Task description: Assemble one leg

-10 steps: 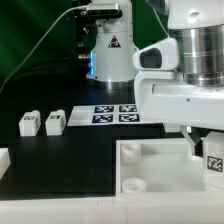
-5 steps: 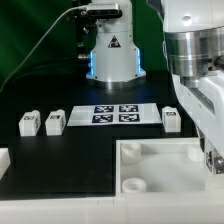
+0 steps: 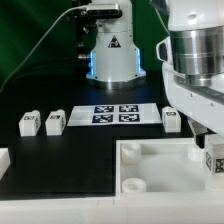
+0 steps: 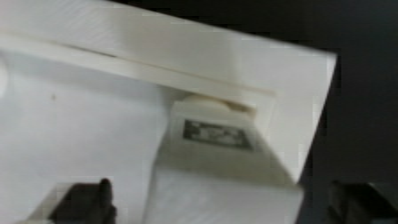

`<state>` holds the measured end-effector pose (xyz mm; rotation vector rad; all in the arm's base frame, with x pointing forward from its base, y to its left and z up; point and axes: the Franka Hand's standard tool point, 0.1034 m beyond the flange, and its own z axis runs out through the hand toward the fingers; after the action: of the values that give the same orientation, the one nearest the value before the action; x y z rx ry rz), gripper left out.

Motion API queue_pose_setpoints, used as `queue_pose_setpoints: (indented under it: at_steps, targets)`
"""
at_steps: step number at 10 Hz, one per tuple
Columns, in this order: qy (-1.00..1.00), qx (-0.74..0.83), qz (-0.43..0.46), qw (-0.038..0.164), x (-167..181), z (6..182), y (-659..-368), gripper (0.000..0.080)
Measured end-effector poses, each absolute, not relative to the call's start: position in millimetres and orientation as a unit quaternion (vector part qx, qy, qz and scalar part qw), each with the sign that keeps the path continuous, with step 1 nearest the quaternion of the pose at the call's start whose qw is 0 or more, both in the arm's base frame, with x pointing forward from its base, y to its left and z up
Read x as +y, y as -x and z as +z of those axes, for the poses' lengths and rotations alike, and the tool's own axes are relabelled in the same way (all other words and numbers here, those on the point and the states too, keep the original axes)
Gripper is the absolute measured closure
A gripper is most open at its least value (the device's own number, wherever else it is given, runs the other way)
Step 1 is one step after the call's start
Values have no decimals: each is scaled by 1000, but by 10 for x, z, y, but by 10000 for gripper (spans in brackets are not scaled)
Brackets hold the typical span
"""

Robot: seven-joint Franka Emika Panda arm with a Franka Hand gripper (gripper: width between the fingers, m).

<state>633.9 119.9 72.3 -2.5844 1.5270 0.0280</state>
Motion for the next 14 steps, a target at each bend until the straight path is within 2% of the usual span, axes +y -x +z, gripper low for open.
queue_pose_setpoints:
  at_steps: [5,7,9,10,12,13,14]
  targets:
    - [959,275,-11,66,1194,713,-6335,150]
    - [997,63,-28,32,1264,718,-6330,150]
    - [994,-104,-31,10,1289,701,-6315,150]
    - [994,-101,-31,10,1284,701,-6316,150]
    - [996,-87,-31,10,1280,699,-6316,416]
    - [997,-72,-32,10,1262,701,-6322,416]
    - [999,-18,-31,12,1249,700,-6323,506]
